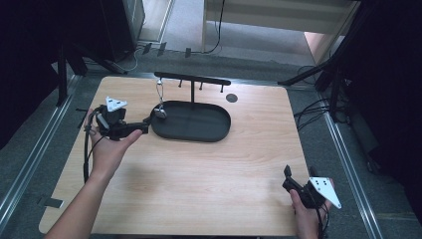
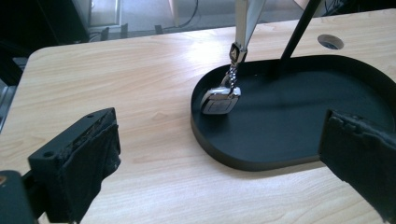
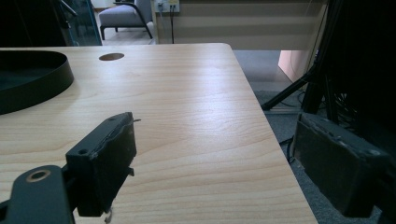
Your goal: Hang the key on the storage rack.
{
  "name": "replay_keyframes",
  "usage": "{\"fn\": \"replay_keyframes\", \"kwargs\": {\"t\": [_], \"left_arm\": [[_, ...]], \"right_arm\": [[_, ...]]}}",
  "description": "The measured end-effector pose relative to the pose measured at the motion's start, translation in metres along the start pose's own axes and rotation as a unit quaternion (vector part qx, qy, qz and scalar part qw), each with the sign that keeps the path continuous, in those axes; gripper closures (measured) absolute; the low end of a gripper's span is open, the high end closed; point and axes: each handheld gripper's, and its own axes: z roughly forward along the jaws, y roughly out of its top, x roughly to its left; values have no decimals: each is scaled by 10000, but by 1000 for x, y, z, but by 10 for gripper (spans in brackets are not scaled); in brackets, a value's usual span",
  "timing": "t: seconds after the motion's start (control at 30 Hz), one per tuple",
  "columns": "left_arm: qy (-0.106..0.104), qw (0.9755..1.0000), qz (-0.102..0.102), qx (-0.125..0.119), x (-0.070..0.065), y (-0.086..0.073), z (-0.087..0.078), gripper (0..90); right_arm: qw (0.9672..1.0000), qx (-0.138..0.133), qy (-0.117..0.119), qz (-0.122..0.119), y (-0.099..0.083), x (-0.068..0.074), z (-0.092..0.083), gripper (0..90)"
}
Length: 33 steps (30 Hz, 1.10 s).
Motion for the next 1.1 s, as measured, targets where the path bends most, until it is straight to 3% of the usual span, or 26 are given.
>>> {"fn": "replay_keyframes", "kwargs": {"t": [0.3, 0.5, 0.67, 1.1], "left_arm": [[7, 9996, -97, -257, 15, -33, -18, 0], [-62, 9980, -195, -592, 28, -58, -31, 0], [84, 9968, -159, -784, 39, -77, -40, 0], [298, 9939, -451, -957, 72, -124, -59, 0]], "right_arm": [[10000, 4, -4, -25, 0, 0, 0, 131], [10000, 10, -3, -20, 0, 0, 0, 131], [10000, 18, -7, -22, 0, 1, 0, 131], [10000, 23, -31, -56, 0, 2, 0, 131]]}}
